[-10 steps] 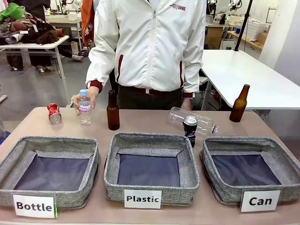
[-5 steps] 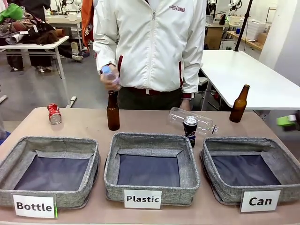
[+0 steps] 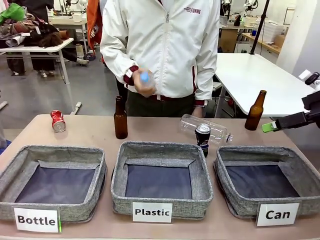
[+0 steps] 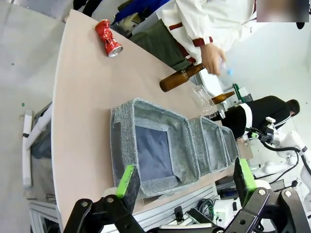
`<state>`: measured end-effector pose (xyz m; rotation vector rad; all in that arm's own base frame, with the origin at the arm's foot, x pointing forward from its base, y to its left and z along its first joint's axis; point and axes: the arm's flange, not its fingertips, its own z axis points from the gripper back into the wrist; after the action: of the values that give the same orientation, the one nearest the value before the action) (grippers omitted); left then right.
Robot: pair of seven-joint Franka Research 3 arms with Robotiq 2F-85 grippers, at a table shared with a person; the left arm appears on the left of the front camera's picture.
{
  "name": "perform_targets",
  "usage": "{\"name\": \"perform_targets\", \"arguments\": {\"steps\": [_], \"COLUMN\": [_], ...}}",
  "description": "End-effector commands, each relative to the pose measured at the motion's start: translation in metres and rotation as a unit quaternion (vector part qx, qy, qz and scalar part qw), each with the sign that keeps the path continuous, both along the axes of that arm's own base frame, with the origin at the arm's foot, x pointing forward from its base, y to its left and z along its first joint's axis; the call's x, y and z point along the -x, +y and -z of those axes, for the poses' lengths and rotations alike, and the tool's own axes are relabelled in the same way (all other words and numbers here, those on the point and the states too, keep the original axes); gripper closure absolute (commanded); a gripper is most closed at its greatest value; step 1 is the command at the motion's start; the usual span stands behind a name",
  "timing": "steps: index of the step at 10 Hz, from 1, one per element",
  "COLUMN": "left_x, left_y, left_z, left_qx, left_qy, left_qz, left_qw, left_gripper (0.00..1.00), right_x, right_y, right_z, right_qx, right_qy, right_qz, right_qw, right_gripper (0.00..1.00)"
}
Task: Sort the can waste into the basket.
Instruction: Pick up the can waste from the table and place it in the right Fabric basket.
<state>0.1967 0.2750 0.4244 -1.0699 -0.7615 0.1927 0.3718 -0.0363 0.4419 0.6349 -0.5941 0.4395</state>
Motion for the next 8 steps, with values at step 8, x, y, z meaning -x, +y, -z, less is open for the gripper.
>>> {"name": "perform_targets", "arguments": {"steps": [8], "left_x": [-0.001], "left_y": [0.002], "left_z": [-0.002], "left_qx": [0.002], "left_qy": [-0.016], "left_qz": [0.0], "left_qw": [1.0], "left_gripper": [0.0], "right_x": [-0.09], "right_y": [0.039], "right_z": [0.009], "right_qx": [0.044], "right_qy": [-0.143], "right_qz": [-0.259], "right_qw": [0.954], "right_gripper": [0.0]}}
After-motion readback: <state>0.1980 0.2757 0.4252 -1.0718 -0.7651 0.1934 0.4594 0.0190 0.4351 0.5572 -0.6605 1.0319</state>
